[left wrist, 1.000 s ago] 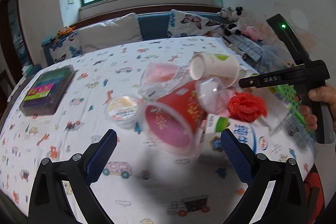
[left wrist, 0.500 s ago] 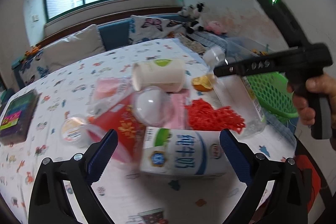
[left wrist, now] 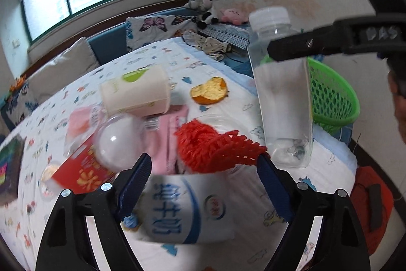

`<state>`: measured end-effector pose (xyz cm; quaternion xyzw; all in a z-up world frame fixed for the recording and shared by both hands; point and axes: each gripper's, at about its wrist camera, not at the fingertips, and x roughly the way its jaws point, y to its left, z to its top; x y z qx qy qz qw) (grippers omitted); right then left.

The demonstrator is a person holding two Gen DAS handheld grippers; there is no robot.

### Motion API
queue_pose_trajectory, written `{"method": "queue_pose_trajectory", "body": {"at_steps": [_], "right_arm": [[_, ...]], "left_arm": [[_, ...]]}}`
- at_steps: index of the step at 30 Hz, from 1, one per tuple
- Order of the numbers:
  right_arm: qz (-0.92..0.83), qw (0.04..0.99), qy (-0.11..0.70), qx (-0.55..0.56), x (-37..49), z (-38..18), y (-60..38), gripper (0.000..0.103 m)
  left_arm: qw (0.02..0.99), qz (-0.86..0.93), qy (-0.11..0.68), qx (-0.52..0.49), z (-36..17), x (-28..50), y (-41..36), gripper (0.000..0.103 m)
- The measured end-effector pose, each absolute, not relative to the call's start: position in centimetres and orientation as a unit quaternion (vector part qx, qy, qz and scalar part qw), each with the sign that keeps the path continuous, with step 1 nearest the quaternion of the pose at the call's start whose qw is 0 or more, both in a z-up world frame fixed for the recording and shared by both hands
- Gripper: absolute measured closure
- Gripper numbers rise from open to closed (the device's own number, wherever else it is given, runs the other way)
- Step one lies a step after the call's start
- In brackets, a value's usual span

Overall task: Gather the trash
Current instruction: 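Grasp the clear bottle with the right tool while the left tool grasps the red mesh net, then carry the bottle and red net into the green basket and open both tools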

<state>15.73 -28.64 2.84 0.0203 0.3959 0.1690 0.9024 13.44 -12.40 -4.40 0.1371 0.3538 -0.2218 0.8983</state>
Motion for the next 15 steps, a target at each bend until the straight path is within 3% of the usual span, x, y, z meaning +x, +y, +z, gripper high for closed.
{"method": "queue_pose_trajectory", "body": {"at_steps": [15], "right_arm": [[0.154,0.914,0.372,0.045,14.4,4.4,-31.6,0.057]], "left_arm": [[0.877,-0.281,0.357,0.153,-5.2,13.6,-13.9,0.022]]}}
